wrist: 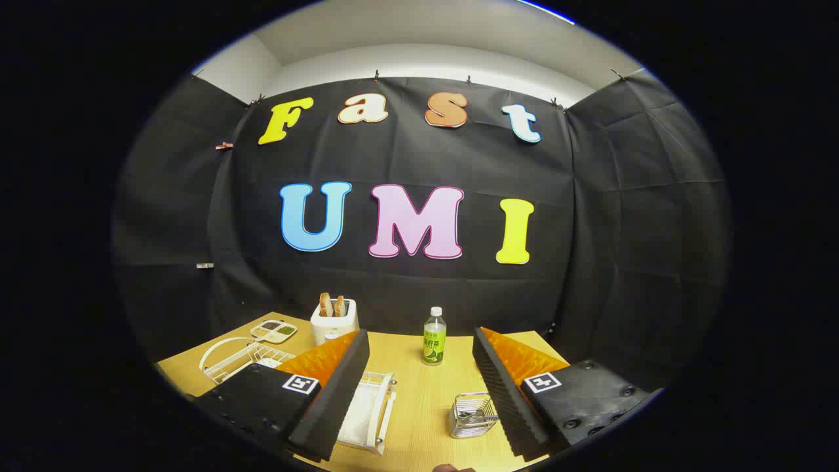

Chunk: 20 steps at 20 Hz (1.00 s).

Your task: Take the plate from the dish rack, then take the spoon from the basket and place it into the plate.

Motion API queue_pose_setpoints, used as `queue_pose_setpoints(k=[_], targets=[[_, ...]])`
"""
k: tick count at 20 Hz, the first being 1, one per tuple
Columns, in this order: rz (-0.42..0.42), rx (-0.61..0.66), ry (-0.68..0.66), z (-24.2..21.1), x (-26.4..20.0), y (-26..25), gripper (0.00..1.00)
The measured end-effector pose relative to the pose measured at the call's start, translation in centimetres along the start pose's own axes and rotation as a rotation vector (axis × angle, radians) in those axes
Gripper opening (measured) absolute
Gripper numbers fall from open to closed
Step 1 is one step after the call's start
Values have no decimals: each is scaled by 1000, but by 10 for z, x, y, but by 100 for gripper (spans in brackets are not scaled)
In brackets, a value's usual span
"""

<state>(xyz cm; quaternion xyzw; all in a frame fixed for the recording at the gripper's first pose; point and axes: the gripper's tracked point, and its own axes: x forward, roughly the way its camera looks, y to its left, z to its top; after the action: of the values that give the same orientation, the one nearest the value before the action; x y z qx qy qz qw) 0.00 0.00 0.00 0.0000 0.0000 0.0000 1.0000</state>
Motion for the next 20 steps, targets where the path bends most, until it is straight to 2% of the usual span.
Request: queue_pose_setpoints(k=[11,20], targets=[[32,6,48,-12,-1,17,97],[88,-48,71,-15,10,46,97]])
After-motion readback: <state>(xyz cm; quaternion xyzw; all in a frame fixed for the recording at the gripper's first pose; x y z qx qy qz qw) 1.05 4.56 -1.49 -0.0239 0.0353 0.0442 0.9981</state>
